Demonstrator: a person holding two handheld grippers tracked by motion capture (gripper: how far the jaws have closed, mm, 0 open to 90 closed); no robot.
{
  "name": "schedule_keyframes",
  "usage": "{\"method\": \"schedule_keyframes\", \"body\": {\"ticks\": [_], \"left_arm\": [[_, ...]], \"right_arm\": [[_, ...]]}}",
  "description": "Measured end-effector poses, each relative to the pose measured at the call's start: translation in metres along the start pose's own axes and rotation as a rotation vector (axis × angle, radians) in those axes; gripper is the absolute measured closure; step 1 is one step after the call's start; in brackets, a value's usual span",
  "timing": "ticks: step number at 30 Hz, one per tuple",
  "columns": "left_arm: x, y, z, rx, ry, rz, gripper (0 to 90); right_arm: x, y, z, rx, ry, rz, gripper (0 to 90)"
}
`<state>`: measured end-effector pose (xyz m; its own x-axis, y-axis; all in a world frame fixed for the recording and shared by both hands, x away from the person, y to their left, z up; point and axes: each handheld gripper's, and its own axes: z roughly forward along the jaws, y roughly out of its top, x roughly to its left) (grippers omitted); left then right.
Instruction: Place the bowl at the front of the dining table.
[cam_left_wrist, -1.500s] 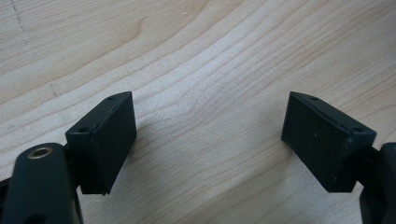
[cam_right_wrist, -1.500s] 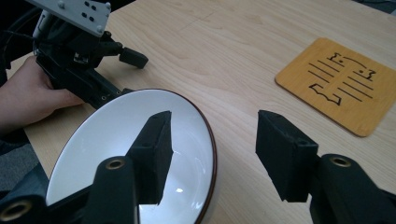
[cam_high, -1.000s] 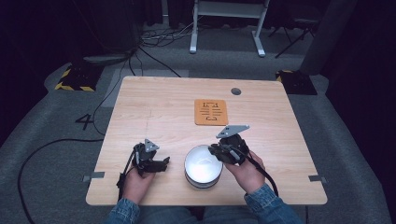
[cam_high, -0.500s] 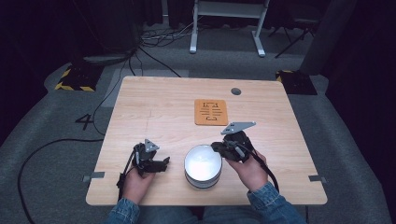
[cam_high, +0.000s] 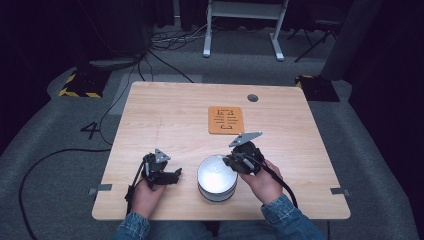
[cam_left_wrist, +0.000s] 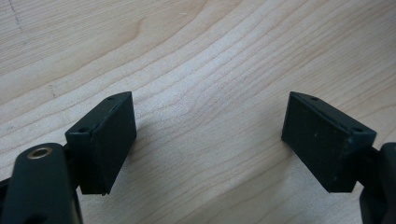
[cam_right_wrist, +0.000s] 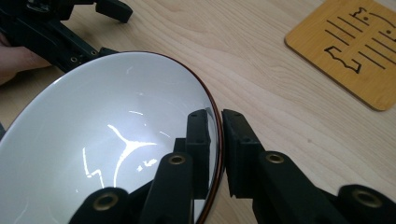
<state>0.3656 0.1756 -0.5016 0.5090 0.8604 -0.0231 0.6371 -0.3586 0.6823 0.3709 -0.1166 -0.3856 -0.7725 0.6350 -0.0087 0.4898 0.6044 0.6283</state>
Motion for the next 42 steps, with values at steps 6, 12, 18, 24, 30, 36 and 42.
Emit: {"method": "schedule_keyframes", "body": {"ticks": [6,12,18,24,30,36,42], "left_arm": [[0.000,0.000,0.000,0.000,-0.003,-0.001,18.0],[0.000,0.000,0.000,0.000,-0.002,0.000,18.0],[0.000,0.000,0.000,0.000,-0.002,0.000,18.0],[0.000,0.000,0.000,0.000,0.000,0.000,18.0],[0.000,0.000,0.000,-0.002,0.003,-0.005,18.0],[-0.001,-0.001,0.000,-0.007,-0.001,-0.020,18.0],[-0.001,-0.002,-0.002,-0.001,0.000,-0.009,17.9]], "right_arm": [[0.001,0.002,-0.001,0.004,-0.002,-0.001,81.6],[-0.001,0.007,-0.009,-0.007,-0.003,0.006,81.7],[-0.008,0.016,-0.018,-0.035,0.009,0.012,81.7],[-0.013,0.027,-0.022,-0.049,0.008,0.013,81.7],[-0.019,0.036,-0.025,-0.069,0.001,0.006,81.7],[-0.028,0.045,-0.026,-0.087,-0.007,0.029,81.7],[-0.041,0.052,-0.027,-0.108,-0.023,0.038,81.7]]}}
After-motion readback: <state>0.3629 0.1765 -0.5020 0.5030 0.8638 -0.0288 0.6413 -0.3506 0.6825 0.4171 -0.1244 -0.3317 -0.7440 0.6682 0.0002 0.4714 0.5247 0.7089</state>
